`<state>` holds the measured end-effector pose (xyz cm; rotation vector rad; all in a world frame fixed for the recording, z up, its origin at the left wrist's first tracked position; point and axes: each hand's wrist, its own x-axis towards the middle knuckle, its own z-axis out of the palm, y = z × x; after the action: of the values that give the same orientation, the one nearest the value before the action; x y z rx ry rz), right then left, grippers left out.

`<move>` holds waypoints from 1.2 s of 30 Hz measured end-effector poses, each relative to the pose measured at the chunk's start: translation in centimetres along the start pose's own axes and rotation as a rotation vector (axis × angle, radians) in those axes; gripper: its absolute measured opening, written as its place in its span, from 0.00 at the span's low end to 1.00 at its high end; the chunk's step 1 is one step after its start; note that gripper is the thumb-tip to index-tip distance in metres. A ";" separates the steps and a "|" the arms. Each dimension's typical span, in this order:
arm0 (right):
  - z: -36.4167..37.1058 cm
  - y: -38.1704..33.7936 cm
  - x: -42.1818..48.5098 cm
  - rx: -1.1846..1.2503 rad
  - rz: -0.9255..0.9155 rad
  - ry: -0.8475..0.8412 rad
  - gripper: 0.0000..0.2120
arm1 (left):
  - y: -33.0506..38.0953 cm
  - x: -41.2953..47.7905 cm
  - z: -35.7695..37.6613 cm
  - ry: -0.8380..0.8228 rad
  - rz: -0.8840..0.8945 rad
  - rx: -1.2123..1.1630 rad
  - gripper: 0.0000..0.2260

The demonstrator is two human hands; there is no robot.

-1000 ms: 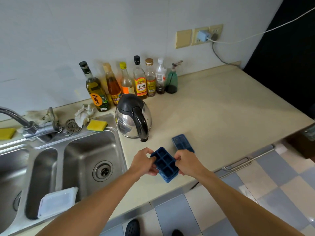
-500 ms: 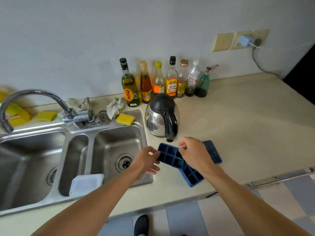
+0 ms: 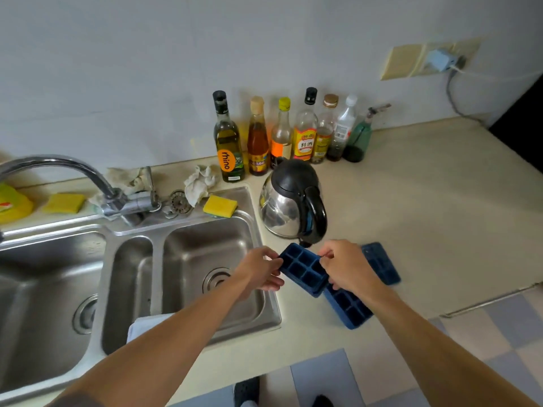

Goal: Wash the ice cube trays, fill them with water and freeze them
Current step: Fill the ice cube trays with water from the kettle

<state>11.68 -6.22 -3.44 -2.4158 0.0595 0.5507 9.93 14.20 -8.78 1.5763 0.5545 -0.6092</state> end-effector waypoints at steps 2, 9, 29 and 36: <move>-1.5 2.1 -0.5 0.033 0.076 -0.006 0.10 | 1.2 0.3 2.4 -0.050 -0.010 0.054 0.02; -4.4 7.2 -2.7 0.035 0.206 -0.081 0.09 | 3.5 -0.3 8.3 -0.149 0.035 0.358 0.03; -3.6 3.5 -1.9 0.157 -0.039 0.048 0.05 | 4.1 -2.7 4.3 0.059 0.109 0.334 0.04; 6.1 -5.1 1.6 0.379 -0.122 0.013 0.06 | 0.3 -3.3 -7.7 0.101 -0.046 0.177 0.12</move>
<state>11.78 1.69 -5.34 -2.0385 0.0197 0.4246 8.13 21.81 -5.89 1.7725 0.6276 -0.6289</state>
